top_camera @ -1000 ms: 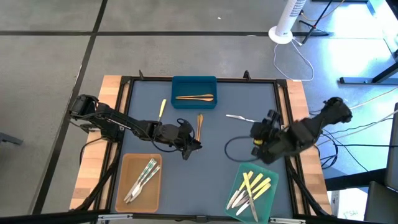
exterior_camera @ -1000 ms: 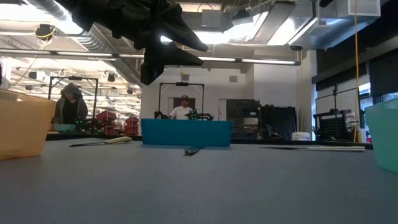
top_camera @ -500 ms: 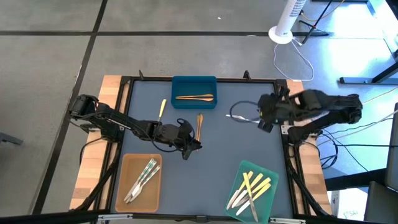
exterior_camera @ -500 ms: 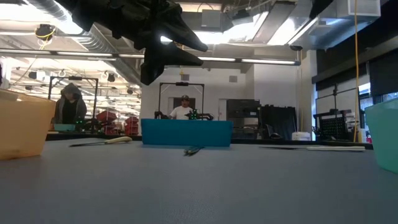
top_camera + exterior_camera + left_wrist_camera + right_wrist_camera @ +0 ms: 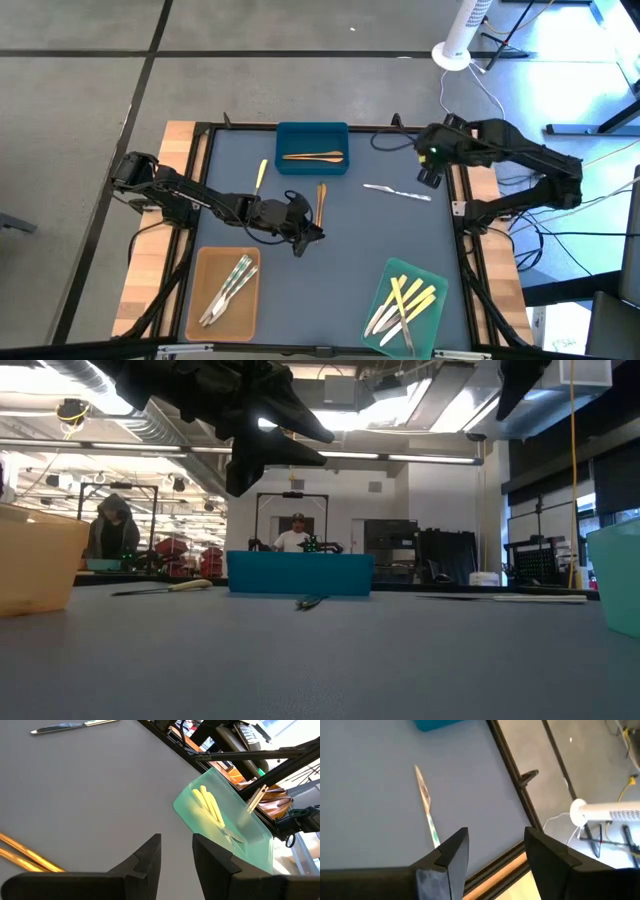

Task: Sort silverware by color (type)
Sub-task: Put the green patterned knife into the orange bin

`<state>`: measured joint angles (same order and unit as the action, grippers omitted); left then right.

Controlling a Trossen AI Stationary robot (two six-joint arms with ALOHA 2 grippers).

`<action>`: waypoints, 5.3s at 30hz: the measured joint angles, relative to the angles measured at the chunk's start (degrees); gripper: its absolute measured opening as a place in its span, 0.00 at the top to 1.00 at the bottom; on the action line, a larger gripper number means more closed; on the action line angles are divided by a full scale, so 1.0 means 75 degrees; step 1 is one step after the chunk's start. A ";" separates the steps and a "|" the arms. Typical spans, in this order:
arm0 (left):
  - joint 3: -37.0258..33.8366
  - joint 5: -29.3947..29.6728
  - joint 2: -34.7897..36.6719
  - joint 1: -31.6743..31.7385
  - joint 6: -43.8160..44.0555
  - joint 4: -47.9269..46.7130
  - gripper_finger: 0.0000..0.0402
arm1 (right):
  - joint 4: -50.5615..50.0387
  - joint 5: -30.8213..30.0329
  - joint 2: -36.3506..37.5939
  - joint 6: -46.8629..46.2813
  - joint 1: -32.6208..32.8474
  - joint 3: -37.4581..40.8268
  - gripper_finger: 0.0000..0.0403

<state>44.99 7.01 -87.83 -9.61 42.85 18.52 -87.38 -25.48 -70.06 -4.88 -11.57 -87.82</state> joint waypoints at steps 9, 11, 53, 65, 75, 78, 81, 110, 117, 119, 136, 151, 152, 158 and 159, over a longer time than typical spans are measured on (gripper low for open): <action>0.0000 0.0000 0.0000 0.0000 0.0000 0.0000 0.74 | 0.1745 0.1739 0.0285 0.1528 -0.1777 0.2201 0.56; 0.0000 0.0000 0.0000 0.0000 0.0000 0.0000 0.74 | 0.2205 0.2100 0.0285 0.1739 -0.2090 0.2734 0.56; 0.0000 0.0140 0.0000 0.0000 0.0000 -0.0003 0.74 | 0.5489 0.4009 0.0034 0.2314 -0.3063 0.6263 0.56; 0.0000 0.0143 0.0000 0.0000 0.0000 -0.0002 0.74 | 0.5929 0.4031 -0.0922 0.2348 -0.3060 0.6266 0.56; 0.0000 0.0143 0.0000 0.0000 0.0003 0.0000 0.74 | 0.5933 0.4149 -0.1484 0.2649 -0.3051 0.6266 0.56; 0.0000 0.0143 0.0000 0.0000 0.0002 -0.0002 0.74 | 0.5937 0.4147 -0.1610 0.2707 -0.3051 0.6266 0.56; 0.0000 0.0143 0.0000 0.0000 0.0001 -0.0001 0.74 | 0.5983 0.4147 -0.1725 0.2707 -0.3051 0.6266 0.56; 0.0000 0.0146 0.0000 -0.0003 0.0003 -0.0002 0.74 | 0.6628 0.3479 -0.1874 0.2892 -0.2853 0.6497 0.56; 0.0000 0.0145 0.0000 -0.0003 0.0005 0.0000 0.74 | 0.6631 0.3463 -0.1877 0.2891 -0.2853 0.6500 0.61; 0.0000 0.0143 0.0000 -0.0003 0.0003 -0.0002 0.74 | 0.6637 0.3466 -0.1880 0.2891 -0.2850 0.6502 0.66; 0.0000 0.0145 0.0000 -0.0002 0.0003 -0.0001 0.74 | 0.6674 0.3445 -0.1880 0.2894 -0.2859 0.6502 0.99; 0.0000 0.0144 0.0000 0.0000 0.0003 0.0000 0.74 | 0.6648 0.3466 -0.1834 0.2894 -0.2859 0.6503 0.99; 0.0000 0.0146 0.0000 -0.0001 0.0005 0.0000 0.74 | 0.6645 0.3468 -0.1806 0.2894 -0.2859 0.6508 0.99; 0.0000 0.0199 0.0000 -0.0003 0.0003 0.0000 0.74 | 0.6552 0.3413 -0.1637 0.2894 -0.2859 0.6526 1.00; 0.0000 0.0205 0.0000 0.0000 0.0005 0.0000 0.74 | 0.6516 0.3404 -0.1628 0.2894 -0.2859 0.6526 1.00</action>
<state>44.99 8.54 -87.83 -9.61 42.89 18.52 -38.51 0.05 -82.27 16.82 -33.01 -38.87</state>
